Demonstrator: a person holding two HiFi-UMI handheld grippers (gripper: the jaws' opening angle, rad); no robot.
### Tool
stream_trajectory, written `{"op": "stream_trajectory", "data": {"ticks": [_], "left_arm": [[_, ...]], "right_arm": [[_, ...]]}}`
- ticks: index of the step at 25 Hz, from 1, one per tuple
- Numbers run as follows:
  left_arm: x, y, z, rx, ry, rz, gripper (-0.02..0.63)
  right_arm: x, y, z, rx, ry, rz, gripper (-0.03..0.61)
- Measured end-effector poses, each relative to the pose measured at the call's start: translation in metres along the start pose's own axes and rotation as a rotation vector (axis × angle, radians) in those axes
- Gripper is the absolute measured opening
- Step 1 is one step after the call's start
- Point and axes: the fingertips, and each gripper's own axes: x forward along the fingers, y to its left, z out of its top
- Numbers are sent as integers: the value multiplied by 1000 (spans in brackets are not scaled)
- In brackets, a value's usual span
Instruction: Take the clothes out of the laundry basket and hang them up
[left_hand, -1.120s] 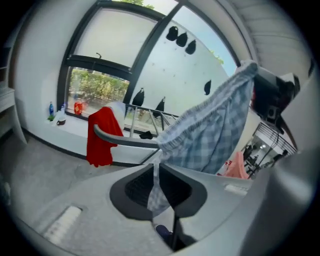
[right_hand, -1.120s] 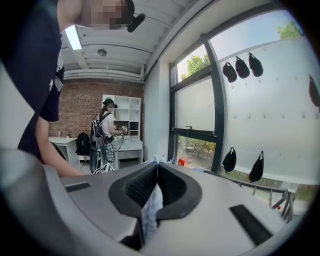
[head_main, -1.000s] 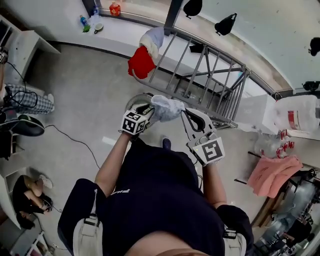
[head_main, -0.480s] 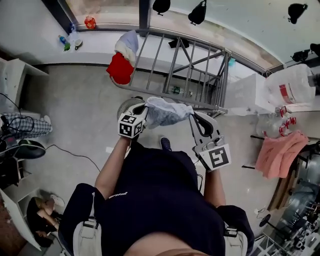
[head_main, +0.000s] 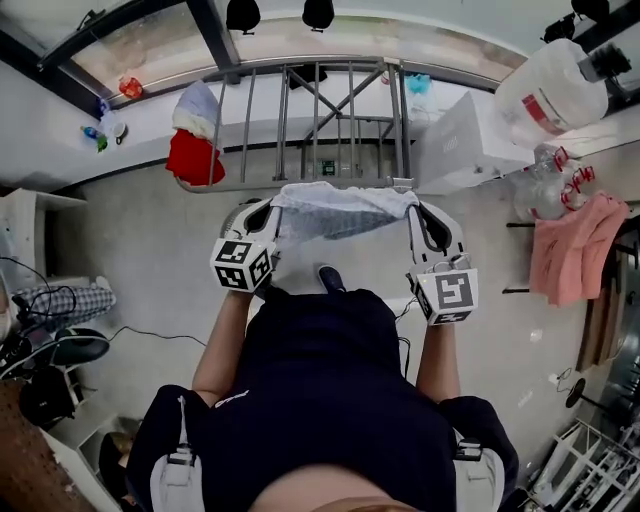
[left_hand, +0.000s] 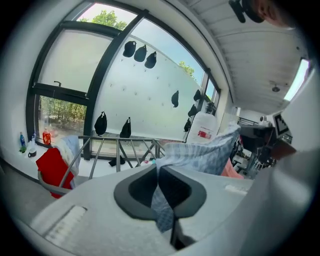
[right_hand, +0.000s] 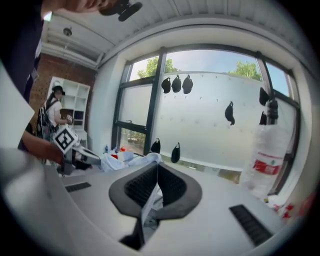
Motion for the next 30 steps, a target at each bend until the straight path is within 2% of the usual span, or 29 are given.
{"op": "stream_trajectory", "data": {"ticks": [3,8,15,20,25,30], "left_arm": [[12,-35,21,6,-25,-1,26],[26,-99,59,44,-94,-17,26],[40,-156,104,74,-149,-28,26],[39,-160,128,84,-170,-66,26],[45,-141,157,77,-182,-89,26],[48,-117,194,85,-224,-93,26]], "right_arm": [[-18,-34,-11,-81,32,-84,8],[-47,-92,-14,-149,34,-201,8],[-60,-150,-4,-179,11,-240,8],[-60,-164,10,-162,4,-291,8],[-45,-165,32,-190,24,-343,9],[-19,-163,58,-131,-2,-358,9]]}}
